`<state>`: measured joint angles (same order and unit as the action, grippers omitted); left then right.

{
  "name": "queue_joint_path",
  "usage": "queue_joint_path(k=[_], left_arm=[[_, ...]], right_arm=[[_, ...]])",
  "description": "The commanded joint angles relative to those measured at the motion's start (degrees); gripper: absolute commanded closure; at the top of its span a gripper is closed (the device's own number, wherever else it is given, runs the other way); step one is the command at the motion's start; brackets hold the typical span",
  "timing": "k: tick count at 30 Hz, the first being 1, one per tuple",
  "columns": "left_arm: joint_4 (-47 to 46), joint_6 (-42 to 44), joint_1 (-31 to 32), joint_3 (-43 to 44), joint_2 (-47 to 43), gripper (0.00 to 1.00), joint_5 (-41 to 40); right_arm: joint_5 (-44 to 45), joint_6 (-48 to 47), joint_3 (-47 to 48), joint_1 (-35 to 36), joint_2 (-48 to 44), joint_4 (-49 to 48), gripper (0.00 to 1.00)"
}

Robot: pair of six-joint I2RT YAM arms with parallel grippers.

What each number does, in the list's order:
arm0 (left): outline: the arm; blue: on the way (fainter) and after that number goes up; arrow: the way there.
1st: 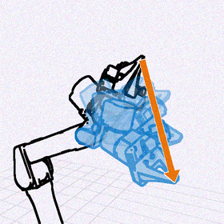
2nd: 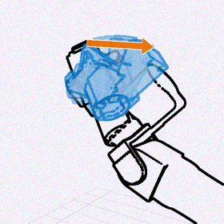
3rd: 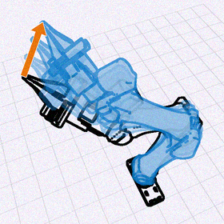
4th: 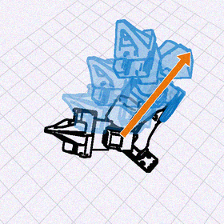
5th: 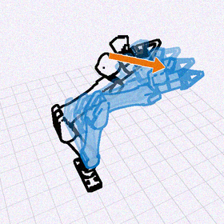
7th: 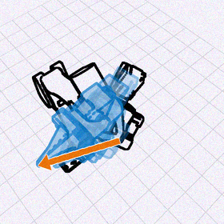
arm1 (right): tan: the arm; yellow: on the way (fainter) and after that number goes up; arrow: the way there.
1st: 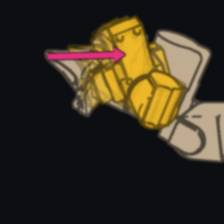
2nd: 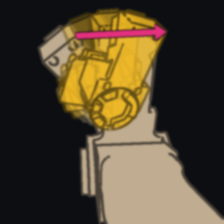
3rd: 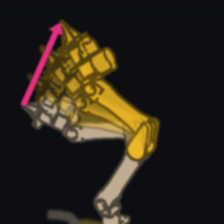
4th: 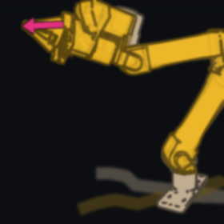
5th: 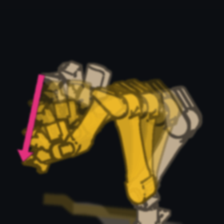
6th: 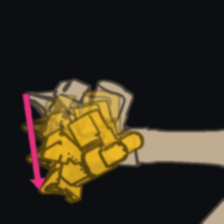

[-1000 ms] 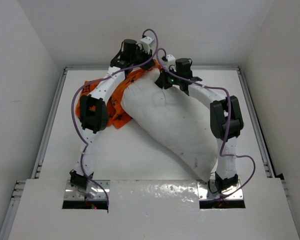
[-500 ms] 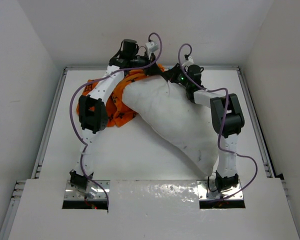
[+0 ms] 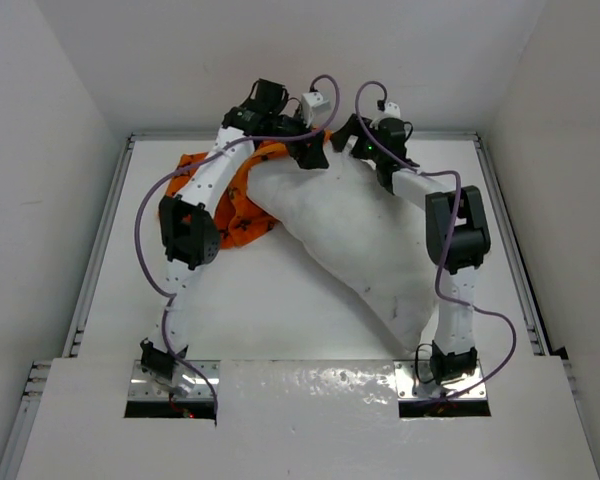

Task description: Put the pillow into the pillowcase

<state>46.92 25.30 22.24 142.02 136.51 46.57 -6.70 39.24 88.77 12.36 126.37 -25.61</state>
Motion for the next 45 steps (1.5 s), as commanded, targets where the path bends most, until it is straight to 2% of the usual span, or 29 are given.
queue_joint_path(k=[1,4,7,9,10,11,12,13,14,15,16,17,18,19,20,22,23,24,26,28,30,35,37,40,42,44,45], left_arm=[[2.93,0.64,-0.26,4.67,-6.68,0.19,-4.89],[2.65,0.10,-0.97,4.32,-9.59,0.15,-12.26],[5.28,1.07,-1.41,3.10,-13.54,0.10,-19.92],[5.82,0.20,-2.98,0.12,-17.48,0.09,-25.19],[5.64,-0.16,-3.86,-5.12,-19.16,0.09,-26.69],[5.47,-0.51,-4.74,-7.87,-22.31,0.12,-27.14],[6.25,-0.86,-6.40,-10.42,-23.29,0.23,-27.23],[7.13,-0.87,-7.03,-13.66,-24.00,0.35,-27.14],[8.01,-1.21,-7.64,-14.65,-24.70,0.47,-27.40],[8.89,-3.22,-8.61,-15.97,-24.88,0.69,-27.84],[8.81,-4.46,-9.05,-18.85,-25.32,0.73,-28.45],[8.28,-6.12,-9.49,-20.53,-26.81,0.73,-28.98],[8.19,-5.79,-9.50,-22.38,-27.78,0.71,-28.81],[8.45,-4.05,-9.32,-25.88,-30.05,0.60,-28.64],[8.63,-3.07,-9.06,-29.04,-31.20,0.55,-29.07],[8.28,-1.92,-8.88,-33.18,-33.57,0.46,-32.31],[6.89,-2.44,-9.05,-35.47,-36.20,0.43,-36.85],[5.92,-2.88,-9.23,-41.06,-37.62,0.35,-38.73],[0.93,-3.93,-9.50,-47.33,-42.08,0.28,-39.27],[-3.65,-4.73,-9.41,-56.55,-45.43,0.26,-37.44],[-9.29,-6.75,-9.41,-62.61,-46.59,0.20,-36.20],[-15.18,-9.03,-9.41,-66.43,-42.74,0.19,-32.34],[-17.28,-11.66,-9.49,-66.08,-39.66,0.19,-31.45],[-18.26,-11.07,-9.85,-66.16,-35.97,0.21,-28.91],[-18.70,-9.75,-10.28,-67.66,-34.65,0.24,-26.45],[-19.40,-7.12,-10.81,-68.54,-33.77,0.33,-25.74],[-19.75,-6.32,-10.90,-68.71,-32.89,0.38,-26.43]], right_arm=[[-6.11,-15.32,0.63,-2.08,-5.15,5.29,0.01],[-7.01,-22.96,-2.37,-2.08,-11.92,8.80,0.01],[-6.75,-25.87,-4.48,-2.16,-17.98,13.29,0.01],[-6.75,-26.15,-6.75,-2.08,-22.10,15.22,0.01],[-6.57,-25.28,-7.64,-1.82,-23.52,15.50,0.01],[-7.53,-25.44,-8.61,-1.47,-24.66,15.67,0.09],[-9.02,-27.88,-9.05,-0.42,-26.16,18.02,0.55],[-6.51,-29.30,-8.79,0.72,-26.87,20.31,0.81],[-3.87,-30.97,-8.36,2.13,-27.31,25.03,0.99],[-2.19,-33.51,-7.13,4.84,-27.66,27.60,1.00],[-1.05,-38.40,-6.34,6.17,-27.93,29.98,0.97],[0.79,-40.02,-4.33,8.53,-27.84,33.48,0.81],[0.64,-42.30,-3.44,9.43,-27.75,34.65,0.38],[-1.11,-42.06,-2.56,10.65,-27.75,35.53,0.21],[-1.99,-40.58,-2.55,11.02,-27.84,35.54,0.01],[-4.10,-40.65,-3.16,12.07,-28.01,35.27,0.01],[-2.89,-41.09,-4.65,13.55,-28.02,34.66,0.01],[-1.31,-42.05,-5.79,14.35,-28.10,33.79,0.01],[1.33,-42.67,-8.25,16.28,-28.02,32.12,0.01],[3.61,-43.29,-8.53,17.52,-27.23,33.16,0.01],[5.99,-45.12,-8.88,18.92,-26.53,34.30,0.01],[12.76,-43.91,-12.91,20.42,-23.89,32.30,0.01],[11.71,-43.73,-14.84,20.42,-23.45,30.02,0.01],[9.96,-42.15,-14.51,20.34,-20.91,28.60,0.01],[8.90,-39.69,-13.63,20.25,-18.63,28.33,0.08],[6.96,-36.88,-11.96,20.25,-17.13,27.81,0.24],[6.96,-35.91,-11.52,20.25,-15.81,27.11,0.38]])
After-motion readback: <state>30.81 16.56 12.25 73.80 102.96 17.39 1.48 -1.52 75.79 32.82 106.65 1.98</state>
